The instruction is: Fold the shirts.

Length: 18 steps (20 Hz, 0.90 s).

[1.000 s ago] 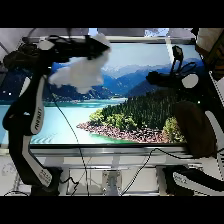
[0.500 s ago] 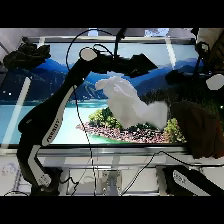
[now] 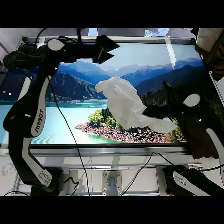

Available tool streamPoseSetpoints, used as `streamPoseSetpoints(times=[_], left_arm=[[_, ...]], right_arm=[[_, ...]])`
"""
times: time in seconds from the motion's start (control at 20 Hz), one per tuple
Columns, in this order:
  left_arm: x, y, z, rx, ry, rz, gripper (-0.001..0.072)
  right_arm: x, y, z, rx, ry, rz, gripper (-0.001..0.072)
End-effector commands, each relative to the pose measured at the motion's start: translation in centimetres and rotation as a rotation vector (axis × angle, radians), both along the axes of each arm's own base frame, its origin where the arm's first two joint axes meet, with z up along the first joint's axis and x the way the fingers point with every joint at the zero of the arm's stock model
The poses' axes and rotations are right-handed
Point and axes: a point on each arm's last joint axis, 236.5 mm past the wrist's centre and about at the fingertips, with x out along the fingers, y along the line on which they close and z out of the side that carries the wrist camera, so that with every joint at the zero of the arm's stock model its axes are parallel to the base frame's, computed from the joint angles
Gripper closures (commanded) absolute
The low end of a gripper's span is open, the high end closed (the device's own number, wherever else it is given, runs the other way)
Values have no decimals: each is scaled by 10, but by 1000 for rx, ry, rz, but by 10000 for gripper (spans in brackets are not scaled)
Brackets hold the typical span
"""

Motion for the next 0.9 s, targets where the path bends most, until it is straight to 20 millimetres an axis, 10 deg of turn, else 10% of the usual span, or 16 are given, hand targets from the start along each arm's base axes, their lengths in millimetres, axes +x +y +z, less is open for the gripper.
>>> streamPoseSetpoints(times=[0.0, 0.6, 0.85], left_arm=[[9, 62, -67, 289, 122, 81, 21], [1, 66, -77, 354, 88, 27, 22], [5, 69, -78, 365, 78, 44, 22]], right_arm=[[-28, 26, -35, 53, 64, -21, 246], [-39, -21, -68, -167, 139, -96, 249], [-9, 28, -47, 80, 55, -215, 249]])
